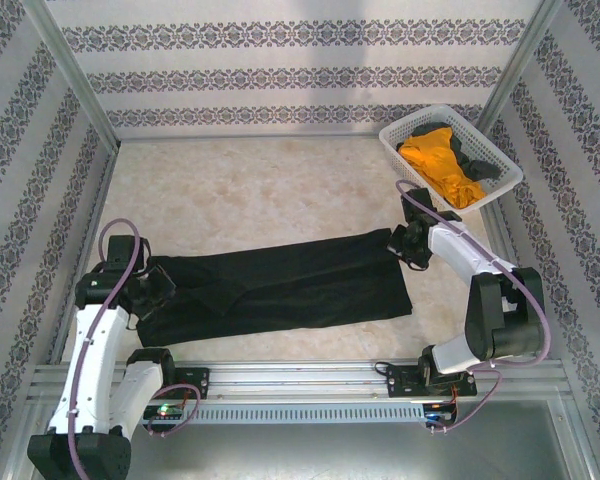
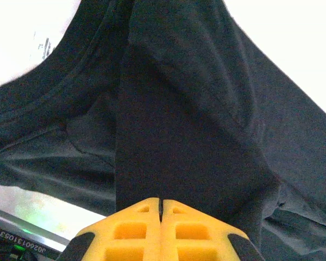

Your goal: Fold and stack the t-shirts

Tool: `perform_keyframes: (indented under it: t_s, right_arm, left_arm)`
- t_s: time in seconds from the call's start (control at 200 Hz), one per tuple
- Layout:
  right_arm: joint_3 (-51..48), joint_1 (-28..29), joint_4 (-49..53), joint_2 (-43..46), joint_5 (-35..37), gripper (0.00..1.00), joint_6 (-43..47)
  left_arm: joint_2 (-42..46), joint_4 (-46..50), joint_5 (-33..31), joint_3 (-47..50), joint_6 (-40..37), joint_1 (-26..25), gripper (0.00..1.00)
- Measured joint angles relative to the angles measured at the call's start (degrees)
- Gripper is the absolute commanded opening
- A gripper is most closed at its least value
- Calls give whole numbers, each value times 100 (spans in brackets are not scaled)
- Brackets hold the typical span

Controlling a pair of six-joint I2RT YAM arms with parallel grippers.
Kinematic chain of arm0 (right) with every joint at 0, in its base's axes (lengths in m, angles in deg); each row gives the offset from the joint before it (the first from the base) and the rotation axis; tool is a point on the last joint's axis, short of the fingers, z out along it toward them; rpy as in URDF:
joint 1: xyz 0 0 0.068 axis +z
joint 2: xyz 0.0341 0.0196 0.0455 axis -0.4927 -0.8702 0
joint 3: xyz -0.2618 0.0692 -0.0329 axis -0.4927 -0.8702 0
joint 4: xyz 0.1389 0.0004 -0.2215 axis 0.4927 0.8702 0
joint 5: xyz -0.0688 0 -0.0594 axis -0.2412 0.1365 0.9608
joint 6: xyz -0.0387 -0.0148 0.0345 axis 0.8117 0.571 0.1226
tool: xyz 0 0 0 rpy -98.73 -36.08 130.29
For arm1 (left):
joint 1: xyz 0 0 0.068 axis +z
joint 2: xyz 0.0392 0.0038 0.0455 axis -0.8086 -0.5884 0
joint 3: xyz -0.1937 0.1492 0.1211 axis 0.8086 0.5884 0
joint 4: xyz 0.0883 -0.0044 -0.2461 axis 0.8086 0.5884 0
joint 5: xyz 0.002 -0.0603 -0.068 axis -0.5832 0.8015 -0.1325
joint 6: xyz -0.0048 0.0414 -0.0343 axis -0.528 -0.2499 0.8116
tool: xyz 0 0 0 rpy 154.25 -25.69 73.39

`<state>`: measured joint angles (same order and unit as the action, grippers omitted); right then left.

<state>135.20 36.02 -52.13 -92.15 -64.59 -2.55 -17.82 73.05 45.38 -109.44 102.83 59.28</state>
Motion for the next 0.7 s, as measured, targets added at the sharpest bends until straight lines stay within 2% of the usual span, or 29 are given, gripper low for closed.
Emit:
perform_keyframes:
  t_s: [0.699]
  right_arm:
    - [-223,2,111,7,-9,0,0]
  left_arm:
    - [175,568,-28,83,297,0,0]
